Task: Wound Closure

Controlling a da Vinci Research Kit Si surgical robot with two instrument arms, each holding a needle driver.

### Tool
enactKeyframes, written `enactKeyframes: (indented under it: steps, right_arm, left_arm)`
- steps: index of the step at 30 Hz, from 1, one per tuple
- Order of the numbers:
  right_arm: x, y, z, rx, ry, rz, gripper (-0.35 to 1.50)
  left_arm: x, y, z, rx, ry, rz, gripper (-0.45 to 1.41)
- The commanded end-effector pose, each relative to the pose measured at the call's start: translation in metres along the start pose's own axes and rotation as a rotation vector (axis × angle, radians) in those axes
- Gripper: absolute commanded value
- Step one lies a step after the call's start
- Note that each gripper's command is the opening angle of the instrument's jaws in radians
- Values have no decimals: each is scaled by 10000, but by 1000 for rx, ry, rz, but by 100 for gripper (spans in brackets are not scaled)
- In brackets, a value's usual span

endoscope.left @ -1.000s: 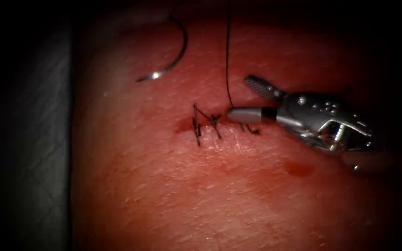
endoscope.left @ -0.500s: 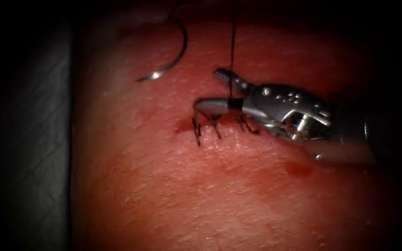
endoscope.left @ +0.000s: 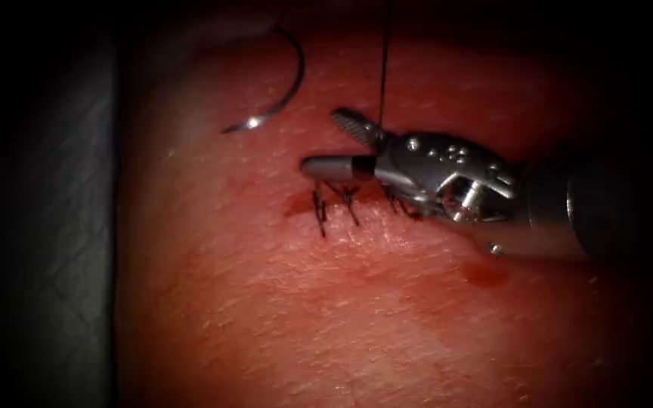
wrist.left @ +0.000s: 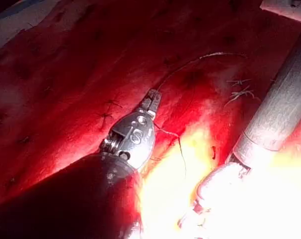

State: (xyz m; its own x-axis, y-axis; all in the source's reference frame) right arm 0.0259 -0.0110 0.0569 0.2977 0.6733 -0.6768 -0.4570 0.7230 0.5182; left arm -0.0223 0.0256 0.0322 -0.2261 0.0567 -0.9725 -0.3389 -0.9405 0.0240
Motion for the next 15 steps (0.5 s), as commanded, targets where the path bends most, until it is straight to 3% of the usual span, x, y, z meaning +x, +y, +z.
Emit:
enactKeyframes:
  steps: [1, 3, 10, 11, 12, 14, 15]
  right_arm:
    - [-7, -8, 4, 3, 3, 0, -35]
    - [-6, -9, 2, -7, 37, -87, -35]
    - [0, -10, -4, -32, 73, -121, -35]
    - [1, -8, -7, -31, 78, -114, -15]
    - [1, -5, -18, -21, 81, -95, 73]
    - [0, -2, -35, -36, 78, -88, 99]
    - [-1, 0, -44, -44, 82, -87, 103]
  left_arm:
    - [-4, -1, 7, 0, 2, 2, -45]
    - [-3, 2, 7, -1, 3, 4, -45]
    - [-1, 4, 6, -1, 5, 4, -45]
    - [-2, 4, 6, -2, 5, 4, -45]
    - [-3, 5, 5, -3, 6, 12, -45]
    - [-7, 6, 4, -5, 11, 26, -45]
    - [-10, 6, 3, -4, 8, 27, -45]
